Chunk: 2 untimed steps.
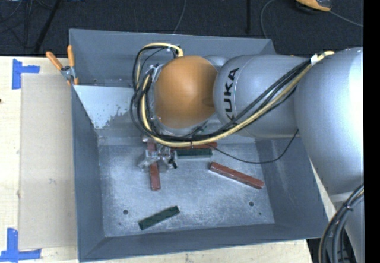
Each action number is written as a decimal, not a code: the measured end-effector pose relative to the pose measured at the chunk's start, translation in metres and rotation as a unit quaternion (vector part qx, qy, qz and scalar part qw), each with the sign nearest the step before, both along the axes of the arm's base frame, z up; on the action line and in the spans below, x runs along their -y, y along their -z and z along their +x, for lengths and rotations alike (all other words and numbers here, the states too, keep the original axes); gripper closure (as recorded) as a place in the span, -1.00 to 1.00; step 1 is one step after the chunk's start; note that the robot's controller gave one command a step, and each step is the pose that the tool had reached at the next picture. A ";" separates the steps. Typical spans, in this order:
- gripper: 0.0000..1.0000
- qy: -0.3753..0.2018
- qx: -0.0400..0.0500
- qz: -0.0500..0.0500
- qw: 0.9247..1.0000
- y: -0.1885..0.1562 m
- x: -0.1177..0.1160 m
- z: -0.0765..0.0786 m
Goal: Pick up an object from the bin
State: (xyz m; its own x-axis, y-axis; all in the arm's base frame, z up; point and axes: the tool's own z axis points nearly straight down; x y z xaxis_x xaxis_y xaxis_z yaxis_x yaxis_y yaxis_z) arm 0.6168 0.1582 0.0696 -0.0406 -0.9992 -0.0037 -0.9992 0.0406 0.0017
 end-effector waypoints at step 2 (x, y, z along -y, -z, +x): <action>1.00 0.095 0.003 0.000 0.995 -0.199 0.026 -0.025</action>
Offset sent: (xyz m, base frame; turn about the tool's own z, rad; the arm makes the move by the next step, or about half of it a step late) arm -0.0124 -0.0100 0.1237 -0.0021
